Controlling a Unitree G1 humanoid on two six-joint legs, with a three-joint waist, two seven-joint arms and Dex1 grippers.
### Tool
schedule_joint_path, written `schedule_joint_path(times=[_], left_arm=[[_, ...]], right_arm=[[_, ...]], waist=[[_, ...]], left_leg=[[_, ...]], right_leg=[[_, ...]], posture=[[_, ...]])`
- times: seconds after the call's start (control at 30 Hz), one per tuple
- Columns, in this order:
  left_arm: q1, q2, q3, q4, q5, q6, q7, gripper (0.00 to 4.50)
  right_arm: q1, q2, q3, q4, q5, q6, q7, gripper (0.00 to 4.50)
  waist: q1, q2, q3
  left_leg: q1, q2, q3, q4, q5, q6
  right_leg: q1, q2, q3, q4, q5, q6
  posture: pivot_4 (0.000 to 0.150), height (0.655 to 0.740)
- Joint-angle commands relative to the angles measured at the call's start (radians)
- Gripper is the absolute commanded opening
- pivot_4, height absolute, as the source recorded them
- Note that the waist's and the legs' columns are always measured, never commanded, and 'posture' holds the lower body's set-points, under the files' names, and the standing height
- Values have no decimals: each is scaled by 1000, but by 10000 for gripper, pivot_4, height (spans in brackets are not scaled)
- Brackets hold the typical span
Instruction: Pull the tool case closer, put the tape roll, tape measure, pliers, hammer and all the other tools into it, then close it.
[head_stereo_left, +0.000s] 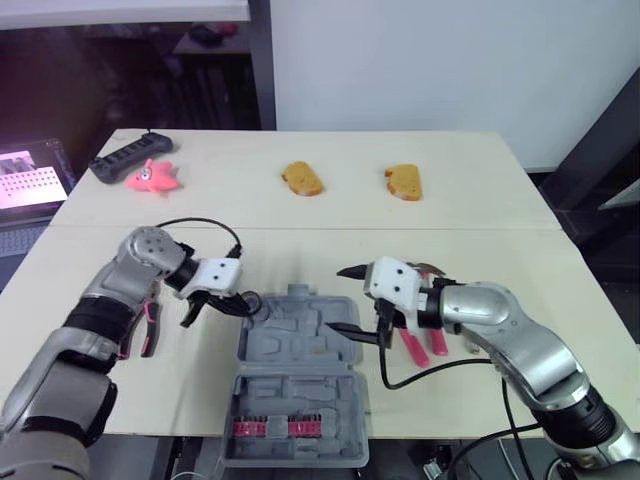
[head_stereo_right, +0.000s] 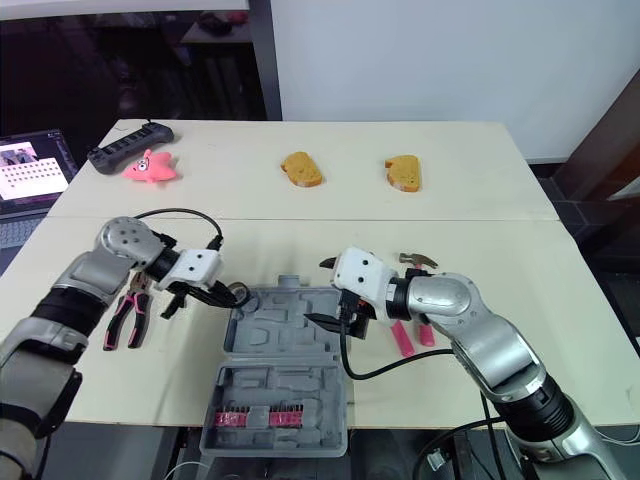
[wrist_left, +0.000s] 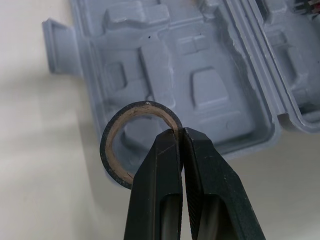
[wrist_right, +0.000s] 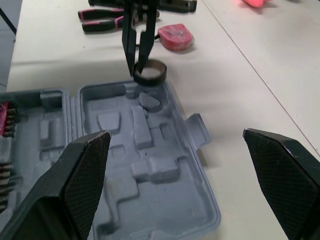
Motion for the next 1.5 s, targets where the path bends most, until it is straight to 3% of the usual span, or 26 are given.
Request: schedule_joint_path(times=[0.03, 0.33, 1.07, 1.17, 1.3, 1.5], left_arm=[[-27, -13, 8, 30, 17, -14, 3, 391], [-21, -63, 11, 67, 36, -22, 3, 391], [-2, -71, 13, 53, 83, 9, 54, 391], [-9, -74, 20, 52, 77, 8, 63, 10364], [-20, -62, 40, 21, 48, 25, 43, 30305], [3, -26, 83, -69, -8, 92, 19, 30305]], right_arm=[[1, 7, 0, -27, -8, -6, -9, 45000], [27, 9, -9, -62, -9, 29, -38, 45000], [26, 19, -6, -70, -12, 44, -66, 45000], [23, 20, -6, -67, -13, 42, -65, 45000], [20, 22, -8, -62, -13, 40, -60, 45000], [20, 23, -9, -58, -14, 35, -56, 45000]], waist=[[1, 0, 0], [2, 0, 0], [2, 0, 0], [2, 0, 0], [2, 0, 0], [2, 0, 0]], left_leg=[[0, 0, 0, 0, 0, 0], [0, 0, 0, 0, 0, 0], [0, 0, 0, 0, 0, 0], [0, 0, 0, 0, 0, 0], [0, 0, 0, 0, 0, 0], [0, 0, 0, 0, 0, 0]], right_leg=[[0, 0, 0, 0, 0, 0], [0, 0, 0, 0, 0, 0], [0, 0, 0, 0, 0, 0], [0, 0, 0, 0, 0, 0], [0, 0, 0, 0, 0, 0], [0, 0, 0, 0, 0, 0]], posture=[[1500, 7400], [1500, 7400], [1500, 7400], [1500, 7400], [1500, 7400], [1500, 7400]])
